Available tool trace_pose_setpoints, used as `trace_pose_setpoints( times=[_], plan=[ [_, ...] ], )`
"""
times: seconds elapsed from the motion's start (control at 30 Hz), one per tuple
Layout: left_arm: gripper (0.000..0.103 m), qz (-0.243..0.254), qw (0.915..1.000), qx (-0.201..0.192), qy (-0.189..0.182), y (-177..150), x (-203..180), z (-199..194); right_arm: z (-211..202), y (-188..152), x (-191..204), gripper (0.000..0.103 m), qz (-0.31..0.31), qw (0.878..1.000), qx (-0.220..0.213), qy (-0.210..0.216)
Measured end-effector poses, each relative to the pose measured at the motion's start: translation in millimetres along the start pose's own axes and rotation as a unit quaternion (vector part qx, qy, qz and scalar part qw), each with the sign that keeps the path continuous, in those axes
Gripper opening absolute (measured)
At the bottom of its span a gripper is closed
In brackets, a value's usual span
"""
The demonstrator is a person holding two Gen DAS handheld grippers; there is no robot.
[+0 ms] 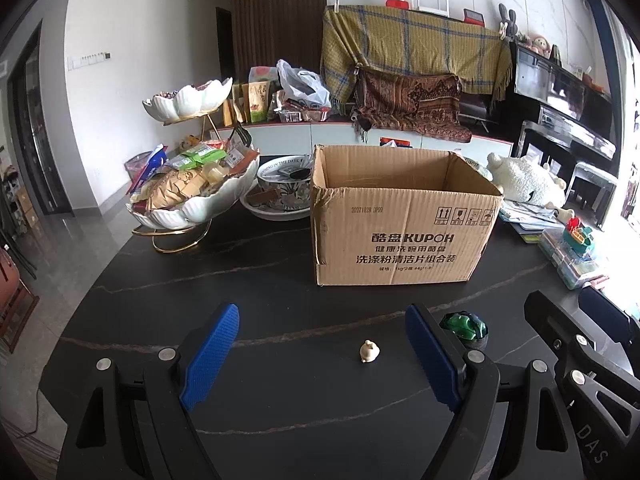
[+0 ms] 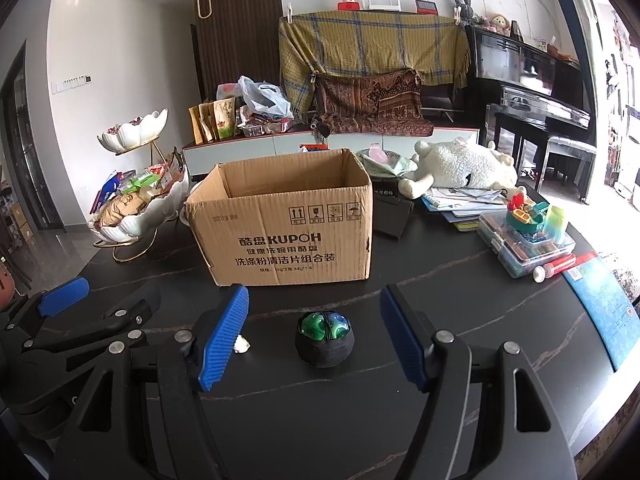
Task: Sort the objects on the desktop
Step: 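Move the right gripper toward the green ball in the black holder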
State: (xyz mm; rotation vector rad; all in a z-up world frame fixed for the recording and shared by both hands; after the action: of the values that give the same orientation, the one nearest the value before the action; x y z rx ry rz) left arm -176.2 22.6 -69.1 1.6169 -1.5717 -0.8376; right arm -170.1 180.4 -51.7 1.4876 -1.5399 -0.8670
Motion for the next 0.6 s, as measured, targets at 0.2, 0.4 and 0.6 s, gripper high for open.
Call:
trace_pose_setpoints(
  times=[0.2,0.4,0.6],
  plan=[
    [0.082,0.003,1.0000,0.007,0.002,-4.0,0.1,5.2,5.5,-4.4,-0.1,0.066,0.001,1.000,0.008,0.001],
    [0.082,0.006,0.9999,0.015,0.004,-7.7,-0.2,11.3,11.6,-9.4,0.0,0.066,0.005,1.000,0.017,0.002],
    [0.082,0.009,0.9996,0.026,0.006,-13.0,-1.4,21.3,20.9,-16.1,-1.4,0.066,0.007,1.000,0.029,0.001]
  ],
)
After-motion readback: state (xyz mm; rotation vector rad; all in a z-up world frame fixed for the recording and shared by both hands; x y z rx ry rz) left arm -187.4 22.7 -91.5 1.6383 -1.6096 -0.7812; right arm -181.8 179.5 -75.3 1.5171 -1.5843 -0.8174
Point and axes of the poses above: each gripper's, at about its wrist camera, not at the fingertips, and z roughly the way its jaws point, x to its left, y to its top, the point moved 7 cm from there along z, roughly the way its jaws point, and after that the axes turned 7 degrees about -x, right-handed, at the moved point
